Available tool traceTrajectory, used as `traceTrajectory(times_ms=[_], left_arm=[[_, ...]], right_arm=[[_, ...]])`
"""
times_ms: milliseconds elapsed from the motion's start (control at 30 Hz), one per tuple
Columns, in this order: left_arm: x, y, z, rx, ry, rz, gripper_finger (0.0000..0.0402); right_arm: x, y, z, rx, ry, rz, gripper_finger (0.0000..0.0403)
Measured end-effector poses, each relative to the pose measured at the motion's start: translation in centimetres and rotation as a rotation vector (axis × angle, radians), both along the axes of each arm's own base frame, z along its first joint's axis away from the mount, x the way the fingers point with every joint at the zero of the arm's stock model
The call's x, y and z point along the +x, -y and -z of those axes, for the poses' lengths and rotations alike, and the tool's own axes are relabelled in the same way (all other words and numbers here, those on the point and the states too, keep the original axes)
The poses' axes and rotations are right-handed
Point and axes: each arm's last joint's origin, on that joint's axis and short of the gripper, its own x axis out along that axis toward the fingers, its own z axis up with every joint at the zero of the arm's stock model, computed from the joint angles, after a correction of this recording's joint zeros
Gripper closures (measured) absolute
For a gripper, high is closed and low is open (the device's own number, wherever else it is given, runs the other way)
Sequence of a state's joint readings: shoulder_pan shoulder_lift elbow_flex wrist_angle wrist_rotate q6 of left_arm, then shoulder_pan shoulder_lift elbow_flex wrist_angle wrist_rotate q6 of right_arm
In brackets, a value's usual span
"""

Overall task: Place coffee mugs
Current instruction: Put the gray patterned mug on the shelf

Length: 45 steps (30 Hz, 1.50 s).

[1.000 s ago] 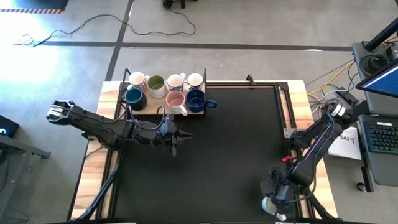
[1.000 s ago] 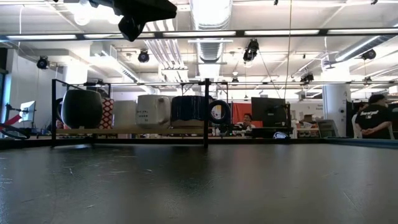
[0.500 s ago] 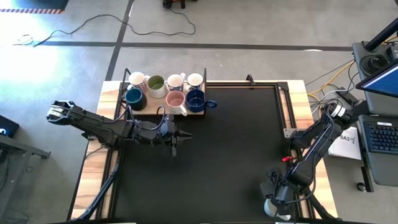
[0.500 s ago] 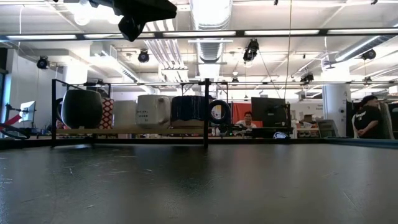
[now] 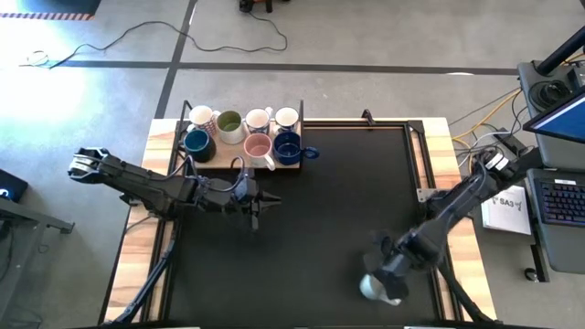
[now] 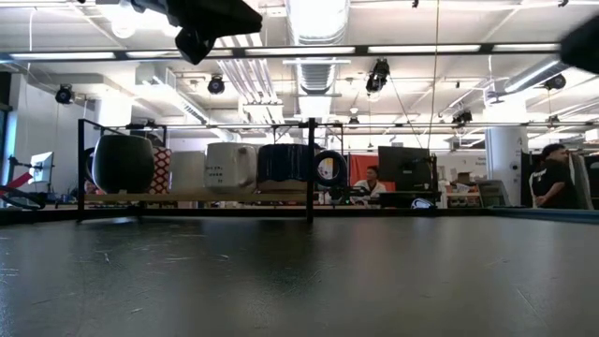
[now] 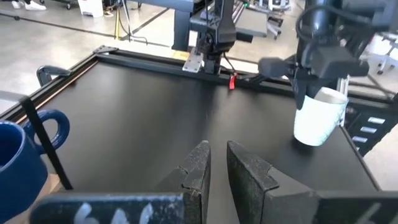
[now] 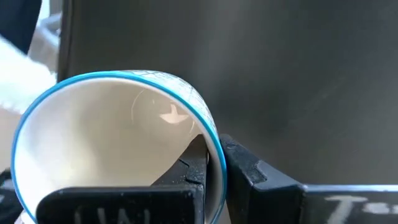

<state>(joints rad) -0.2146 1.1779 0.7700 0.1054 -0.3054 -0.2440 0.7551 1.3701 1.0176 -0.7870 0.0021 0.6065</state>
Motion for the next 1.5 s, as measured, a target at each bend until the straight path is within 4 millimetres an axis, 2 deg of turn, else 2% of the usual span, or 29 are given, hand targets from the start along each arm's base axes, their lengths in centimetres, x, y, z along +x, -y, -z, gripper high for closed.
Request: traceTrajectory(times_ms=[133,367,500,667,933,1067,1300,1500], left_arm=[[-0.2,0.0,0.3,0.008,-0.038,0.001,0.0366],[-0.9,-0.2,0.3,0.010,-0.080,-0.001,0.0366],[-1.4,-0.3,0.3,0.014,-0.109,-0.001,0.0366],[-2.0,-0.3,0.6,-0.014,-0.163,0.000,0.0366],[-2.4,0.1,1.6,-0.057,-0.264,-0.010,0.0366],[-2.6,0.3,1.6,-0.082,-0.271,-0.017,0.0366],[-2.7,0.3,1.8,-0.081,-0.290,-0.029,0.0366],[-2.7,0.3,1.8,-0.074,-0.287,-0.042,0.0366]], right_arm=[[2.8,2.6,-1.1,-0.024,0.068,0.061,0.0385],[7.8,9.3,-2.4,0.016,0.093,0.388,0.0385],[10.5,13.0,-2.5,0.014,0.088,0.421,0.0385],[13.5,16.3,-2.2,-0.056,0.061,0.398,0.0385],[18.7,20.3,-1.9,-0.129,0.064,0.318,0.0385],[20.4,22.2,-1.9,-0.153,0.053,0.297,0.0385],[21.9,24.9,-1.7,-0.171,-0.016,0.298,0.0385],[22.8,26.3,-0.9,-0.179,-0.081,0.293,0.0385]])
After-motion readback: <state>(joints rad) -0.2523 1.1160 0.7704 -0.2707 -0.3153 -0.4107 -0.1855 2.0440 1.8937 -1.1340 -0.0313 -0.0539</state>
